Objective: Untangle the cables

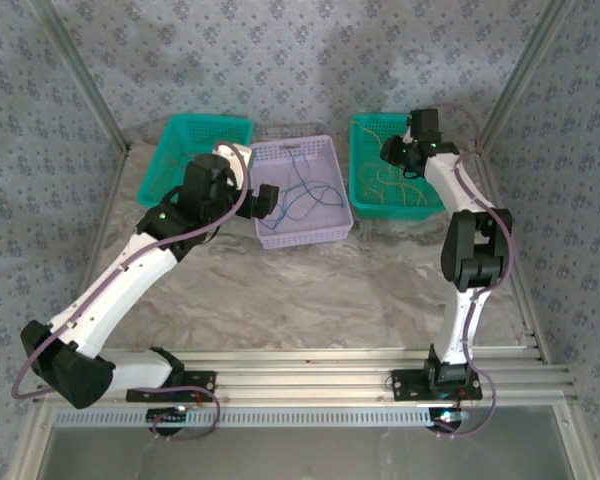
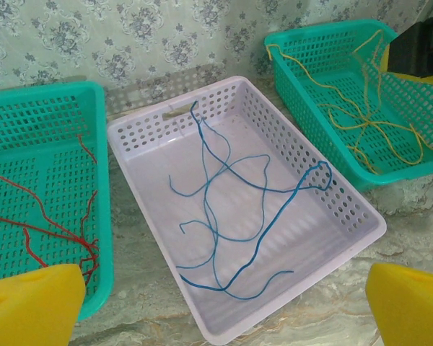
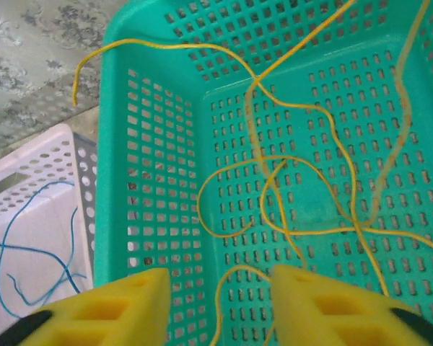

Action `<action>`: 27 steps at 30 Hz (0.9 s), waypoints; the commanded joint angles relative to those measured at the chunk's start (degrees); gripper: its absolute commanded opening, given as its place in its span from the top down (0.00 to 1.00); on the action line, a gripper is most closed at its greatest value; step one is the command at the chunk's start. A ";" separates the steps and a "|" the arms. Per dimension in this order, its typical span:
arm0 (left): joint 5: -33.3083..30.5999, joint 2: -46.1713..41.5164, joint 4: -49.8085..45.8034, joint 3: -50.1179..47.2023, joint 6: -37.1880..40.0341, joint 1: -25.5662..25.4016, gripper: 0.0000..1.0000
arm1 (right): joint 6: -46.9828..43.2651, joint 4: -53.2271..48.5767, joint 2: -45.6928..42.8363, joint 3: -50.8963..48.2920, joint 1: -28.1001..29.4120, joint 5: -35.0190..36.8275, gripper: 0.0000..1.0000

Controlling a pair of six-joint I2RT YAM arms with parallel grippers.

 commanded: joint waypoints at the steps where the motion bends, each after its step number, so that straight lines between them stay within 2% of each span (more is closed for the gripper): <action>1: -0.80 -0.18 -0.62 -0.20 0.83 -0.39 0.00 | -2.64 -0.94 -7.80 -0.39 0.90 2.46 0.48; 3: -0.79 -0.11 -0.59 -0.27 0.81 -0.36 0.00 | -3.37 -0.38 -12.02 -2.71 1.19 4.30 0.41; 9: -1.34 0.06 -0.50 -0.29 0.00 -0.19 0.00 | -3.97 3.87 -24.90 -13.11 1.61 4.22 0.28; 10: -1.58 0.15 -0.58 -0.29 -0.18 -0.17 0.00 | -4.64 6.79 -27.95 -16.83 1.82 4.95 0.23; 11: -1.91 0.22 -0.51 -0.33 -0.40 -0.16 0.00 | -5.64 10.41 -31.15 -20.87 2.17 5.79 0.14; 12: -2.43 0.41 -0.41 -0.33 -0.68 -0.07 0.00 | -6.79 13.99 -34.36 -24.87 2.54 7.41 0.00; 15: -5.86 -0.26 1.40 -1.76 -3.01 0.08 0.00 | -8.58 18.23 -40.81 -32.51 2.47 13.63 0.00; 19: -11.43 -2.45 4.53 -4.88 -4.51 0.56 0.00 | -12.28 15.46 -45.68 -38.99 2.44 17.32 0.00; 21: -14.37 -2.62 3.33 -5.59 -5.68 1.99 0.00 | -13.48 17.42 -47.92 -45.31 2.48 23.23 0.00; 25: -10.18 -5.82 1.97 -10.20 -12.15 9.78 0.00 | -15.96 32.81 -51.60 -64.25 0.50 27.46 0.00; 27: -12.10 -8.19 3.57 -14.49 -12.18 12.56 0.00 | -16.12 39.67 -49.24 -68.75 -0.61 27.56 0.00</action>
